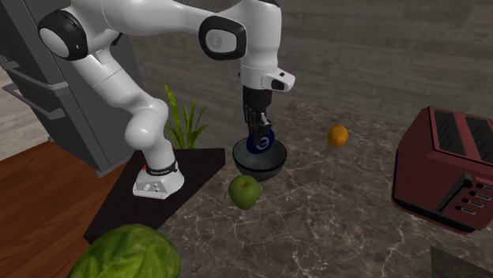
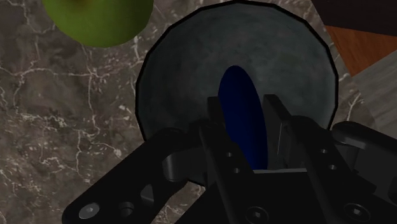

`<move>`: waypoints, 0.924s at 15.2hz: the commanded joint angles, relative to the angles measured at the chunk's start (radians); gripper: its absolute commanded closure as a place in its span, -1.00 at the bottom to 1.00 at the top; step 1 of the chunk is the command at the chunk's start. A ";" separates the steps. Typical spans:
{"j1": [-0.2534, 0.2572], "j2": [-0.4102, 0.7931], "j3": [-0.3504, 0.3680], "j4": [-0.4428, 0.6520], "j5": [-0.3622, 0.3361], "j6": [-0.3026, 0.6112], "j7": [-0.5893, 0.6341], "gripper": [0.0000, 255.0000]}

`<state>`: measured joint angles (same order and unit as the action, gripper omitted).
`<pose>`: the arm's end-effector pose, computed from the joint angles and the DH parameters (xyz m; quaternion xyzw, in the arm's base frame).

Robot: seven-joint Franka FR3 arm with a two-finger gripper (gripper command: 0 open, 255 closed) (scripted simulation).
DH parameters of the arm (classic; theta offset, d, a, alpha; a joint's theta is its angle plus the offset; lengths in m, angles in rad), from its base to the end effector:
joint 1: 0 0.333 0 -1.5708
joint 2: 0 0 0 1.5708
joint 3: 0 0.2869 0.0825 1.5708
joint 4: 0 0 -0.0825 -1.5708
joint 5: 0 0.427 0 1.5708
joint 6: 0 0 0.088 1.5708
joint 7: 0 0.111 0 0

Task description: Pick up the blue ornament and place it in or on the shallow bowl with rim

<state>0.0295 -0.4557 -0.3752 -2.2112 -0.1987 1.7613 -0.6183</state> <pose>0.4398 -0.1896 0.5025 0.9846 0.1737 -0.0157 0.0104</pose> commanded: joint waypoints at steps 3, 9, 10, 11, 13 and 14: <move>0.000 0.000 0.000 0.000 0.000 0.000 0.000 -1.00; 0.004 0.004 0.008 0.069 0.007 -0.066 -0.003 -1.00; 0.006 0.008 0.012 0.106 0.011 -0.099 -0.005 -1.00; 0.008 0.012 0.015 0.136 0.013 -0.124 -0.006 -1.00; 0.008 0.012 0.015 0.135 0.013 -0.124 -0.006 -1.00; 0.008 0.012 0.015 0.136 0.013 -0.124 -0.006 -1.00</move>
<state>0.0372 -0.4444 -0.3609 -2.0797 -0.1855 1.6412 -0.6242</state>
